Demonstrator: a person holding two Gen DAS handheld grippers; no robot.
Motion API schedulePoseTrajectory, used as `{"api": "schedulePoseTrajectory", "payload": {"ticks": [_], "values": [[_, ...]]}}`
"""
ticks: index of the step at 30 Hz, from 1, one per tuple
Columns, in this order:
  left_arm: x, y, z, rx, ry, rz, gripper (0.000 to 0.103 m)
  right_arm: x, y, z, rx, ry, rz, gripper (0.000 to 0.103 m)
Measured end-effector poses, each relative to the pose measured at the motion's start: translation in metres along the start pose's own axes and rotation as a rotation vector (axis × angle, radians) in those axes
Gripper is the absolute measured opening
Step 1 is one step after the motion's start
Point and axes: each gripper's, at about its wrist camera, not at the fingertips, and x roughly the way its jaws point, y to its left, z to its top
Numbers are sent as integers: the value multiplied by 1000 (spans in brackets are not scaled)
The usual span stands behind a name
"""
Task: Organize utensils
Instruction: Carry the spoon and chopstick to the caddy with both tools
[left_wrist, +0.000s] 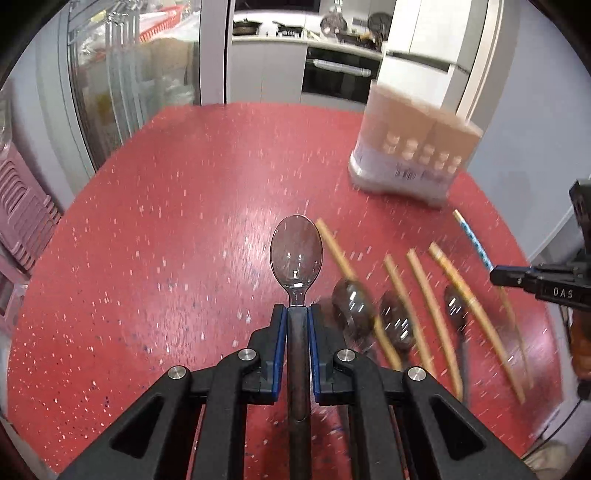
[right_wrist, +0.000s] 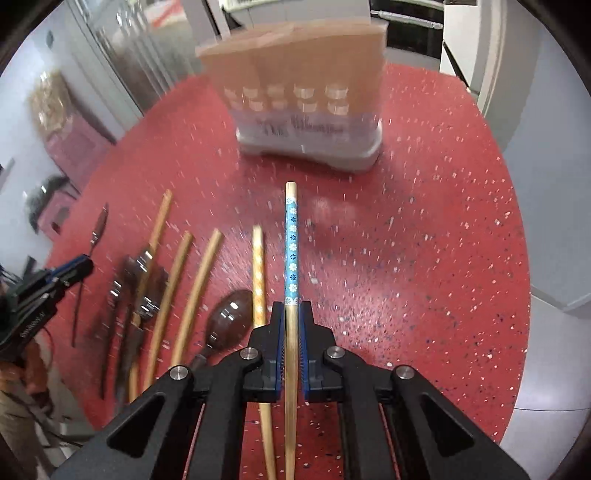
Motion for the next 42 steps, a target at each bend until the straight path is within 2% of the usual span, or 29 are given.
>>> {"api": "schedulePoseTrajectory", "payload": {"ticks": [7, 11, 15, 23, 25, 33, 37, 42], "values": [[-27, -21, 50, -12, -119, -43, 37, -59, -16, 31, 40, -166, 97, 8], [-39, -30, 95, -45, -199, -93, 37, -86, -17, 64, 48, -287, 124, 8], [-42, -43, 144, -53, -267, -119, 37, -98, -15, 98, 49, -373, 124, 8], [-14, -72, 228, -53, -403, -116, 37, -106, -20, 163, 80, -532, 108, 8], [-1, -75, 243, -85, -418, -145, 37, -105, -20, 173, 80, -564, 106, 8], [52, -86, 264, -100, -455, -128, 37, -74, -26, 214, 64, -680, 45, 8], [64, -87, 261, -88, -484, -113, 37, -56, -28, 221, 48, -716, 15, 8], [77, -95, 247, -41, -493, -88, 37, -32, -24, 216, -10, -712, -29, 8]]}}
